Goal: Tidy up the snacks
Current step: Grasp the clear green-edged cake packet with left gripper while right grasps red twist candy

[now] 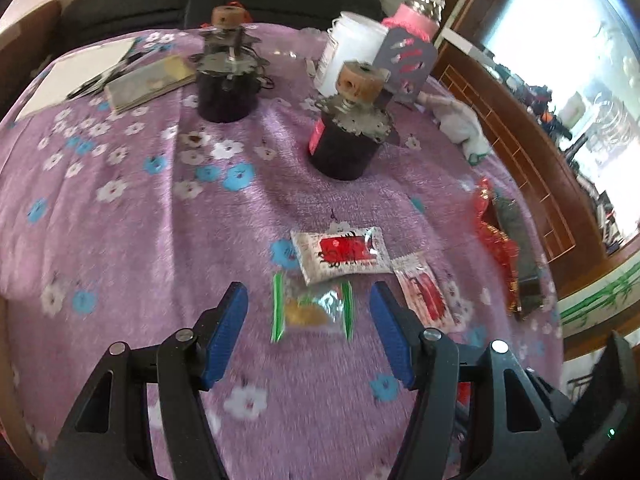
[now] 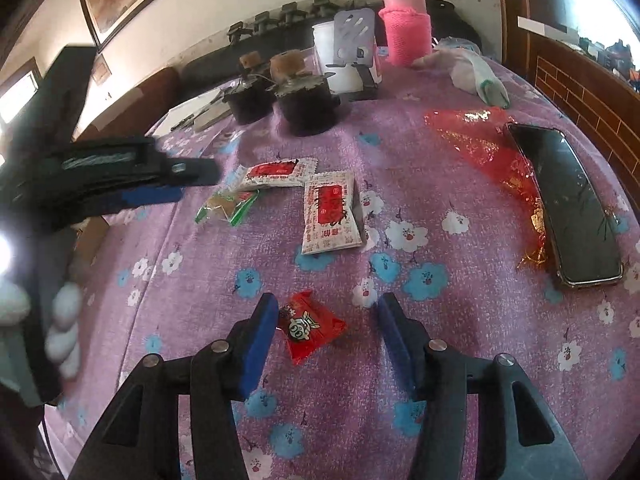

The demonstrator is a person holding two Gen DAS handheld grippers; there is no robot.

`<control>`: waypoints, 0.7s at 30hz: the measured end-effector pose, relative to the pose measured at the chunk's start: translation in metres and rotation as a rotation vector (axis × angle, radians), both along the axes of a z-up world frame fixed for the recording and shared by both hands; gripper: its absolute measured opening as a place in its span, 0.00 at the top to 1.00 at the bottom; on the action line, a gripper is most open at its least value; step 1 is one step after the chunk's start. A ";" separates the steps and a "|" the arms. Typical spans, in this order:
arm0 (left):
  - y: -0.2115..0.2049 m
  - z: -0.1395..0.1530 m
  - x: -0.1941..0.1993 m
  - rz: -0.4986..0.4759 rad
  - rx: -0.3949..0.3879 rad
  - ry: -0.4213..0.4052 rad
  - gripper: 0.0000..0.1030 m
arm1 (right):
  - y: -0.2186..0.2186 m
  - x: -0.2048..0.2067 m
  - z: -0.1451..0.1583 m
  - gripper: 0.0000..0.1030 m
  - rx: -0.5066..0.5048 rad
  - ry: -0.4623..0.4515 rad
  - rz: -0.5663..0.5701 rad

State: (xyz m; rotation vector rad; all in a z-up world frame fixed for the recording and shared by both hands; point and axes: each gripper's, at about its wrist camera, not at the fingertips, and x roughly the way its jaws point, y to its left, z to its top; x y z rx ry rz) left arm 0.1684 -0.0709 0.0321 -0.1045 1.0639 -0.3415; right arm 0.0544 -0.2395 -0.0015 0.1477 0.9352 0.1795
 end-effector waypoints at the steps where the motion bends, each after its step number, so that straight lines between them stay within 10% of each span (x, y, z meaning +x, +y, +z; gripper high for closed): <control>1: -0.003 -0.003 0.002 -0.006 0.008 0.003 0.40 | 0.001 0.000 0.000 0.47 -0.006 0.000 0.001; 10: -0.025 -0.017 -0.004 -0.071 0.118 -0.015 0.55 | 0.005 0.000 -0.001 0.48 -0.045 -0.003 0.009; 13: -0.024 -0.014 -0.006 -0.056 0.119 -0.021 0.58 | 0.006 -0.002 0.000 0.72 -0.078 -0.011 0.001; 21: 0.003 -0.001 -0.027 -0.046 0.031 -0.004 0.81 | -0.004 -0.004 0.004 0.78 0.009 -0.023 0.002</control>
